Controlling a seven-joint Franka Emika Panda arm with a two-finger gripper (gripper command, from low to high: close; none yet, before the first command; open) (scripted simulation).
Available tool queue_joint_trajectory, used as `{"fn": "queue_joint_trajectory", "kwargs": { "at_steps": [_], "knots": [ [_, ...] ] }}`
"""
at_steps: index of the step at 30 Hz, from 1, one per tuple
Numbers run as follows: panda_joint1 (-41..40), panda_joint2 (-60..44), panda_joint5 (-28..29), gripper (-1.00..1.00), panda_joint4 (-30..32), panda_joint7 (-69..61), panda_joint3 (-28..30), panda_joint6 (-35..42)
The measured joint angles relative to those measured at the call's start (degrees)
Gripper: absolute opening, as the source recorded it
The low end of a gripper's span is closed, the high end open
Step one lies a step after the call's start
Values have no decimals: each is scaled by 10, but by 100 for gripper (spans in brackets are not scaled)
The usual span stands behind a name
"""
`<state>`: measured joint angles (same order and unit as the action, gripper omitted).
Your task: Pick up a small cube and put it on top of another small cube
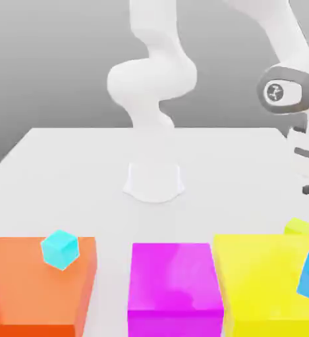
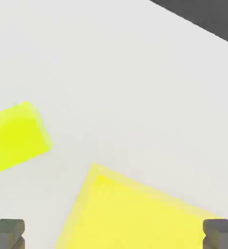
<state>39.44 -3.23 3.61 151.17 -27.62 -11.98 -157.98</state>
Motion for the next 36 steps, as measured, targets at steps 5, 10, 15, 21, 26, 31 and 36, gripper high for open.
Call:
{"fn": "queue_joint_trajectory", "kwargs": {
  "at_steps": [5, 10, 15, 21, 26, 31, 36],
  "knots": [
    [28, -95, 53, 0, 6, -26, 7, -62],
    [65, -168, 94, -100, -9, 3, 52, -120],
    [68, -173, 97, -100, -10, 6, 56, -123],
    [36, -75, 32, -100, 11, -44, 9, -46],
    [-9, -13, -11, -100, 11, -12, 38, 11],
    [-155, 37, 4, -100, 5, 102, 104, 64],
    [-272, 84, 13, -100, -1, 207, 159, 114]
  ]
}}
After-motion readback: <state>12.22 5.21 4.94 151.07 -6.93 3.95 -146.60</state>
